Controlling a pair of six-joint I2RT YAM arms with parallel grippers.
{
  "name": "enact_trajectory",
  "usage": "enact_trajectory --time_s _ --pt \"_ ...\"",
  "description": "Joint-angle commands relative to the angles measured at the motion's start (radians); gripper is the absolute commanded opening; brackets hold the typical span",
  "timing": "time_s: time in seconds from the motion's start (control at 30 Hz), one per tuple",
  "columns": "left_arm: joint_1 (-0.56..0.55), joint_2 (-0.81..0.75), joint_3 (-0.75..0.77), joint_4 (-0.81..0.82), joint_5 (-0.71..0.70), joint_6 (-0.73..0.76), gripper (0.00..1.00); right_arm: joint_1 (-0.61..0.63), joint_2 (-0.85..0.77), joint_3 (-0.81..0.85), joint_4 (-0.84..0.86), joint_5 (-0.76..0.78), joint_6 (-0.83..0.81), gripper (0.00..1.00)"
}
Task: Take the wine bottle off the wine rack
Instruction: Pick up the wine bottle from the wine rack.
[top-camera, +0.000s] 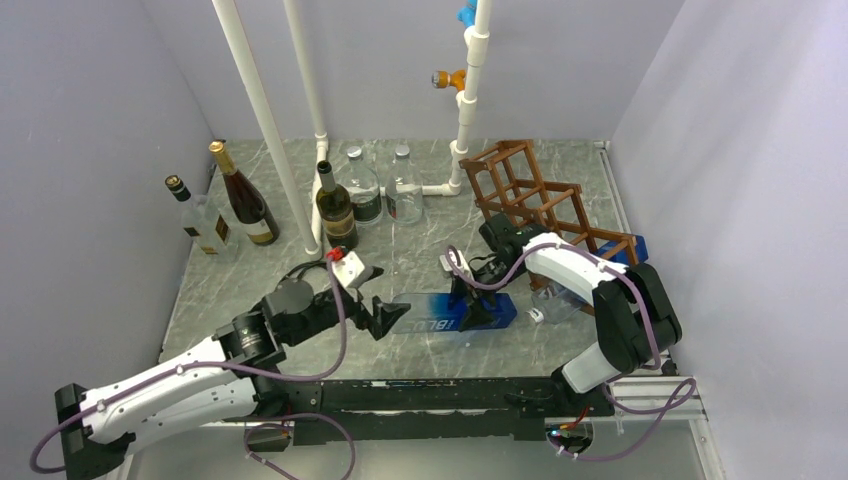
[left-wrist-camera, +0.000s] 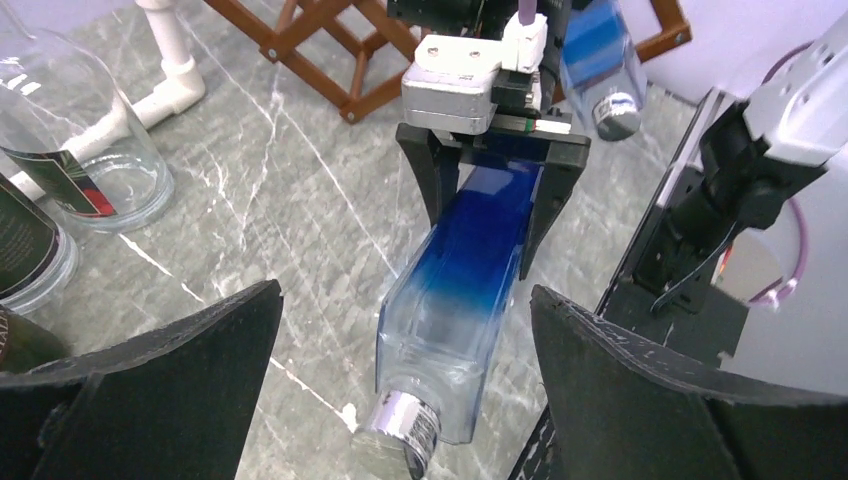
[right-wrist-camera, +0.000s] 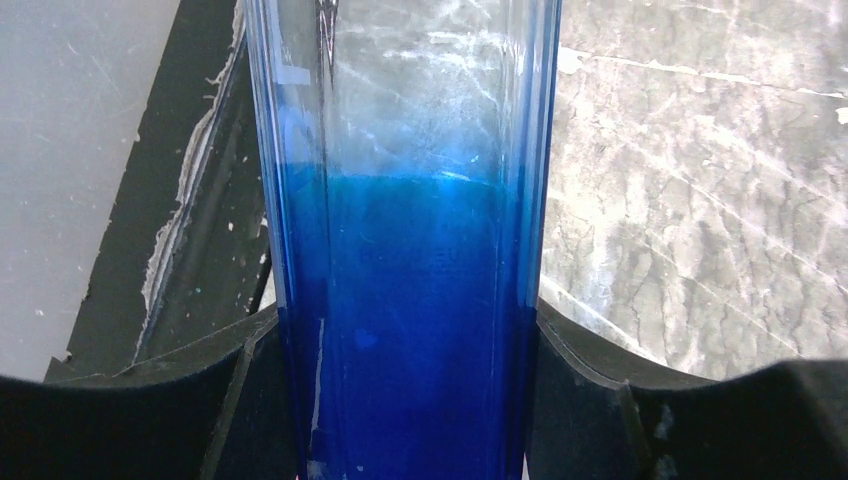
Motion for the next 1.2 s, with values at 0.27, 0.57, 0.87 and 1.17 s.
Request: enact_trajectory --time_s 0.27,0.57,0.87,1.17 --pt "0.005 -0.133 -0.103 0.235 -0.130 -0.255 1.00 -0.074 -0.101 0.073 0.029 -0.256 0.118 0.00" --pt "0.005 -0.066 -0.061 0.190 -0.218 -0.559 1.00 -0.110 -0.138 0.048 0.138 -0.277 0.252 0.00" --pt "0.005 0.045 0.075 -0.083 -0.371 -0.856 1.00 -0.122 -0.153 0.027 0.218 -0.263 0.344 0.00" --pt "0.005 0.030 0.114 -0.262 -0.496 -0.956 1.00 -0.122 -0.150 0.027 0.213 -0.267 0.337 0.00"
